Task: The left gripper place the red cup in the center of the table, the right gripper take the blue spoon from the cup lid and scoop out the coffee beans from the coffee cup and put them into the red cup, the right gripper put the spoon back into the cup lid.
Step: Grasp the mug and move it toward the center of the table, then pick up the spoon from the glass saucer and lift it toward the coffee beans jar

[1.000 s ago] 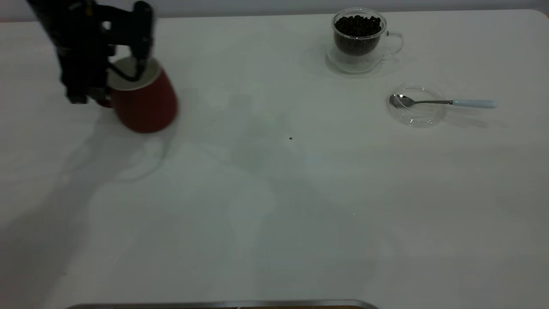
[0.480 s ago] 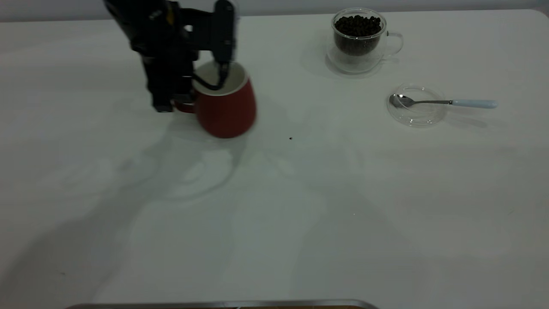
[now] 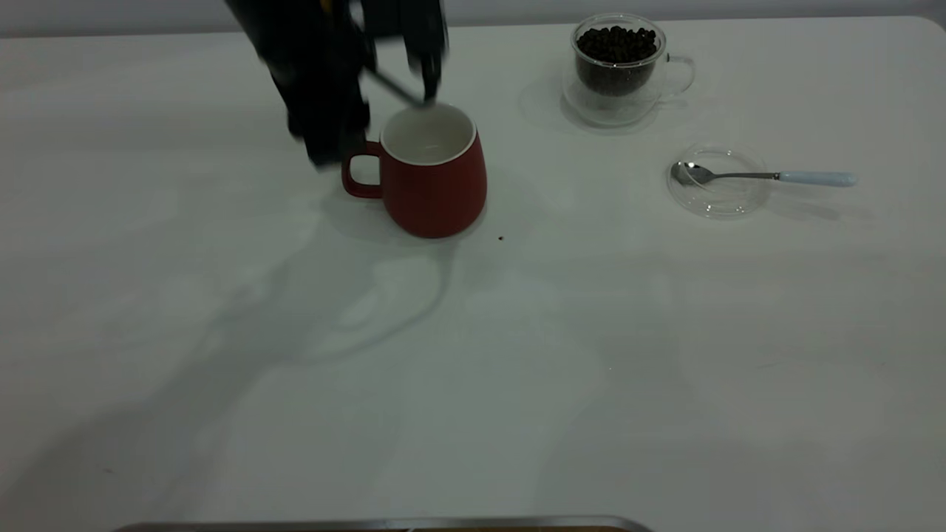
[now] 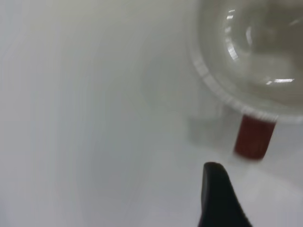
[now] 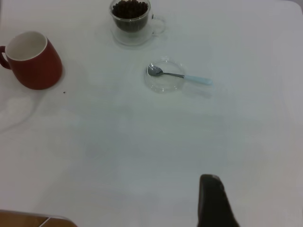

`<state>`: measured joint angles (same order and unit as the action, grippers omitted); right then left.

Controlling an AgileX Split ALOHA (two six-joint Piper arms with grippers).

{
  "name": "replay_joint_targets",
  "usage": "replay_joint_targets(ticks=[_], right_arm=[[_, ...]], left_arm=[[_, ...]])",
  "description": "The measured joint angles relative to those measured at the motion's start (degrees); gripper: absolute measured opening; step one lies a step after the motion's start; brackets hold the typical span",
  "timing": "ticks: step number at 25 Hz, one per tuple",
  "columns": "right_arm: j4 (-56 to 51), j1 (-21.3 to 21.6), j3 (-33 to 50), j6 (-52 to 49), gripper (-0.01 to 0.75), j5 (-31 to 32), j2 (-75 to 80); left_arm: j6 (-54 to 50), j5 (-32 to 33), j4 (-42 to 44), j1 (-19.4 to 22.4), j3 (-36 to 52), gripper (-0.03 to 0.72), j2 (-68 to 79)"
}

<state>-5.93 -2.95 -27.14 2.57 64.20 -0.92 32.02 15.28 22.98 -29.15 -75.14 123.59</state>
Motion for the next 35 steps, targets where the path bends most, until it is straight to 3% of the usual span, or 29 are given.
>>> replay_joint_targets(ticks=[11,15,18,22,35], right_arm=[[0.0,0.0,0.0,0.0,0.483,0.0,0.0],[0.0,0.0,0.0,0.0,0.483,0.0,0.0],[0.0,0.0,0.0,0.0,0.483,0.0,0.0],[0.0,0.0,0.0,0.0,0.483,0.0,0.0],[0.0,0.0,0.0,0.0,0.483,0.0,0.0]], left_arm=[[-29.46,30.23,-0.49,0.0,0.05,0.482,-33.87],[-33.74,42.12,-0.72,0.0,0.75,0.482,-45.94],[-34.5,47.55,-2.05,0.0,3.05,0.482,-53.89],[-34.17,51.22,-8.15,0.0,8.32,0.482,-61.86],[-33.56,51.29,-20.68,0.0,34.19,0.482,-91.14]])
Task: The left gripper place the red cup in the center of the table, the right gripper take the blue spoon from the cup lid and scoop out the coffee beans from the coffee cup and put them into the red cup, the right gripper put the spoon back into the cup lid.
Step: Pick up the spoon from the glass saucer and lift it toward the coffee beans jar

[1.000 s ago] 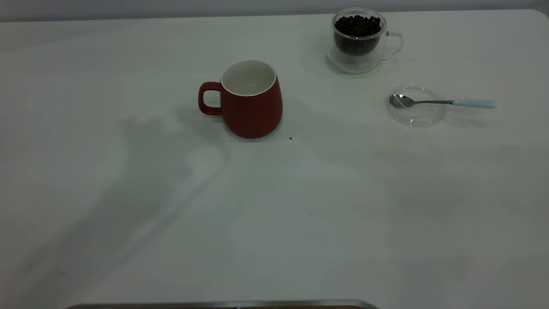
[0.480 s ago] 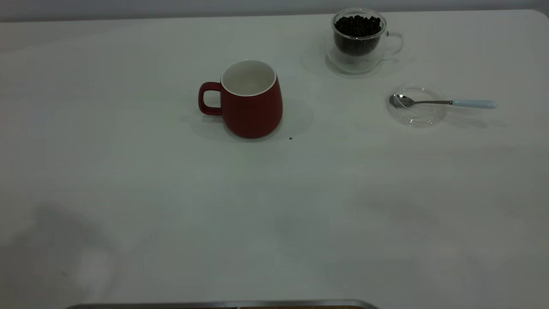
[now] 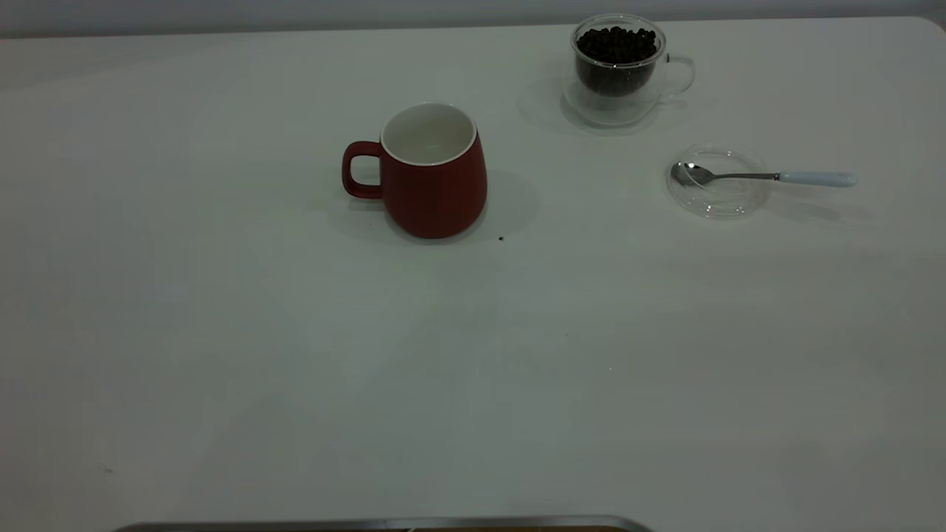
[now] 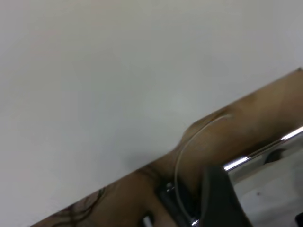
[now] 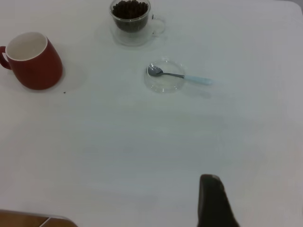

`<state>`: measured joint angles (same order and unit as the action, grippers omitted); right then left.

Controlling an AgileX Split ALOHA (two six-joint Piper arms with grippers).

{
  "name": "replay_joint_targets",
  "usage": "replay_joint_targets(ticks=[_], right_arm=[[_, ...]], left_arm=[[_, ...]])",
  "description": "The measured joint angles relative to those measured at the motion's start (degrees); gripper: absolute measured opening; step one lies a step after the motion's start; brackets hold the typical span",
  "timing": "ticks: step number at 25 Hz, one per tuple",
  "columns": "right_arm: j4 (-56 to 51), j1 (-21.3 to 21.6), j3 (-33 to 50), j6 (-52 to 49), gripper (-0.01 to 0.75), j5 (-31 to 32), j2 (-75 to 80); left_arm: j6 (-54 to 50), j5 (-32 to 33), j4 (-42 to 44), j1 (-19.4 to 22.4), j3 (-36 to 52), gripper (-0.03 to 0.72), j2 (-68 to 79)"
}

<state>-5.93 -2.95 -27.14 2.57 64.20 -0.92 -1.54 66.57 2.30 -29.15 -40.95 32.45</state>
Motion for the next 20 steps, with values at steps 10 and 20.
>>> replay_joint_targets(ticks=[10,20], right_arm=[[0.0,0.0,0.0,0.0,0.483,0.0,0.0],[0.0,0.0,0.0,0.0,0.483,0.0,0.0]], left_arm=[[-0.72,0.02,-0.3,0.67,8.79,0.482,-17.28],[-2.25,-0.22,1.17,20.12,11.56,0.482,-24.97]])
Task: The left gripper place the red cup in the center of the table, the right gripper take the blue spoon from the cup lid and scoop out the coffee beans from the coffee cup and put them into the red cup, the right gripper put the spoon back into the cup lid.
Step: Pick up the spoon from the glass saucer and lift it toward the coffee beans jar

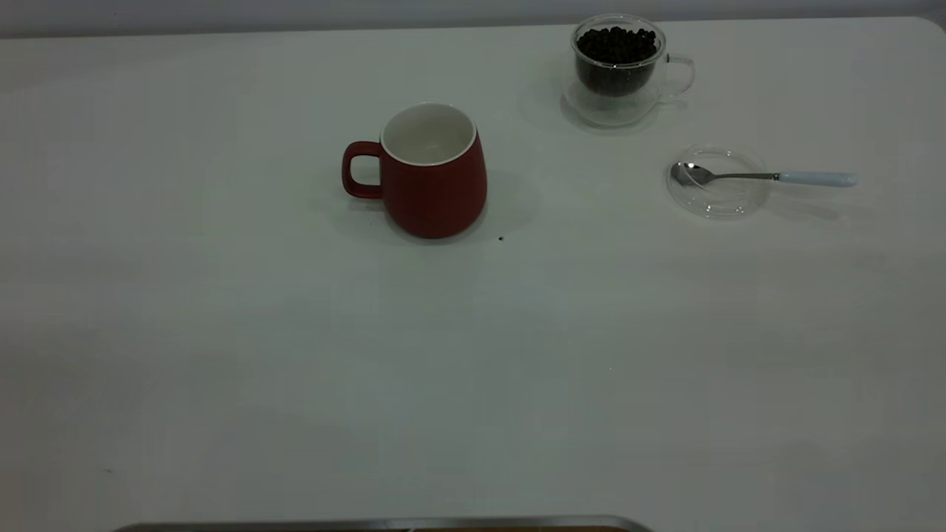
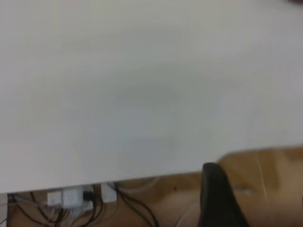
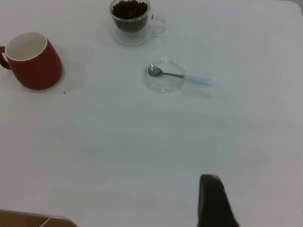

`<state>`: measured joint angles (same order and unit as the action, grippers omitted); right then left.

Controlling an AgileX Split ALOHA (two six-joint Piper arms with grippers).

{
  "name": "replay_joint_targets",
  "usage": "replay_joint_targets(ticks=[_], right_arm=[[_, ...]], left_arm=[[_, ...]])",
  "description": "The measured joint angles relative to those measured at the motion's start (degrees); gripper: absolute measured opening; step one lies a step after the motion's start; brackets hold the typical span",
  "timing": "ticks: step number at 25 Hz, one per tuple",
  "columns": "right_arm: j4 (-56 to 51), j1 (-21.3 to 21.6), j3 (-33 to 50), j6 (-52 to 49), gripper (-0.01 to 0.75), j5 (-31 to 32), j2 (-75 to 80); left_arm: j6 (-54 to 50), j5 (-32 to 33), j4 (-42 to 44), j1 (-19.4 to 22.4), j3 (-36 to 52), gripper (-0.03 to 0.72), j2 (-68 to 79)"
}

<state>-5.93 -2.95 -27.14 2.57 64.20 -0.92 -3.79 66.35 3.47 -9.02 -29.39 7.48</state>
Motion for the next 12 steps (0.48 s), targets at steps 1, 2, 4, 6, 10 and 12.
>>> replay_joint_targets(ticks=[1,2,4,6,10,12], right_arm=[[0.0,0.0,0.0,0.0,0.483,0.0,0.0],[0.0,0.0,0.0,0.0,0.483,0.0,0.0],[0.0,0.0,0.0,0.0,0.483,0.0,0.0],[0.0,0.0,0.0,0.0,0.483,0.0,0.0],[0.0,0.0,0.0,0.0,0.483,0.0,0.0],[0.0,0.0,0.0,0.0,0.483,0.0,0.0]], left_arm=[[0.0,0.0,0.05,1.42,0.0,0.482,-1.43],[0.0,0.0,0.02,3.19,0.0,0.482,-2.93],[0.0,0.05,0.02,6.11,0.35,0.482,-5.67],[0.0,-0.3,0.02,8.56,1.0,0.482,-7.97],[0.0,-0.74,0.02,10.41,1.42,0.482,-8.57],[0.0,-0.74,0.02,10.47,1.42,0.482,-8.57]])
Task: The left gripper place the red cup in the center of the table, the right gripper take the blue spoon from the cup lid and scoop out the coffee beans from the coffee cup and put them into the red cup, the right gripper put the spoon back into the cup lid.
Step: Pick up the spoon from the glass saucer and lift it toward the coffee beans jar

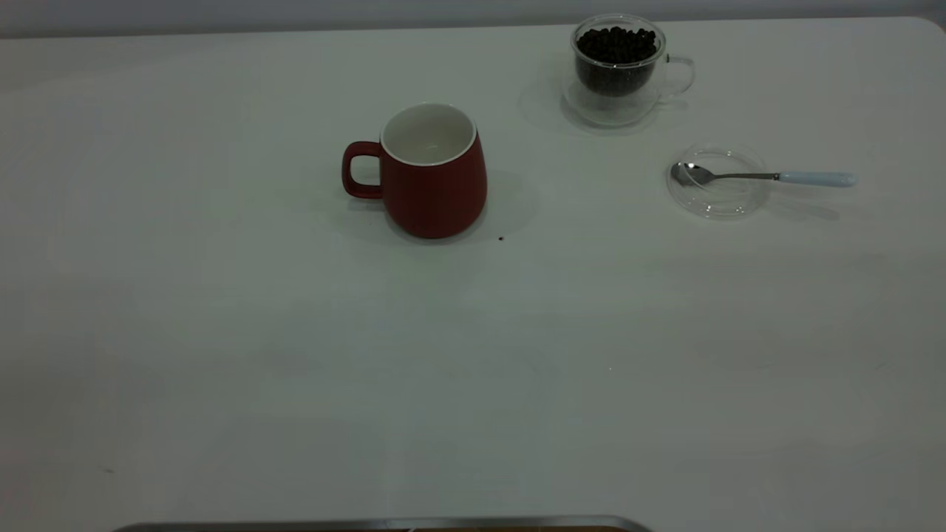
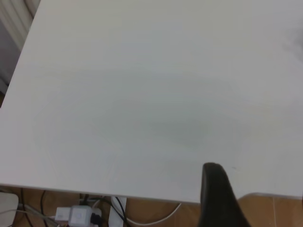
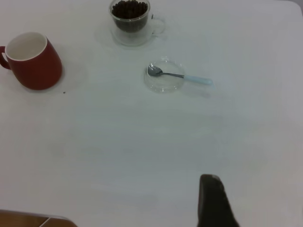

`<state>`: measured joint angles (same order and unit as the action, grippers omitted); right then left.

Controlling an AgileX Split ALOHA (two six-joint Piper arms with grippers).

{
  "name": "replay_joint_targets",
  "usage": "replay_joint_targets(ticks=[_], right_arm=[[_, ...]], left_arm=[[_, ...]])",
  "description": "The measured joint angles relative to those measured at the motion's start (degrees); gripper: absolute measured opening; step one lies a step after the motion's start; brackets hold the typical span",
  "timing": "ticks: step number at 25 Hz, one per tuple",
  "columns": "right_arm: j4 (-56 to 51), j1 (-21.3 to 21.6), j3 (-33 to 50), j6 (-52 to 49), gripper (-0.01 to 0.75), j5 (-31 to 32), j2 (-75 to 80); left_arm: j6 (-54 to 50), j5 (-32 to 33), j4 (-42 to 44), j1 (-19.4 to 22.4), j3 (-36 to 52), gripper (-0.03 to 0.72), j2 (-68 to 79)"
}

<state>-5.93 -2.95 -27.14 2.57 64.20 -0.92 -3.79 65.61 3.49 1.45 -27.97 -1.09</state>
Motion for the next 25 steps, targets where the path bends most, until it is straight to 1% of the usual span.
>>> replay_joint_targets(ticks=[22,25], right_arm=[[0.0,0.0,0.0,0.0,0.483,0.0,0.0],[0.11,0.0,-1.55,0.0,0.483,-0.42,1.26]], left_arm=[[-0.12,0.0,0.0,0.0,0.0,0.482,0.0],[-0.12,-0.06,0.0,0.0,0.0,0.482,0.0]])
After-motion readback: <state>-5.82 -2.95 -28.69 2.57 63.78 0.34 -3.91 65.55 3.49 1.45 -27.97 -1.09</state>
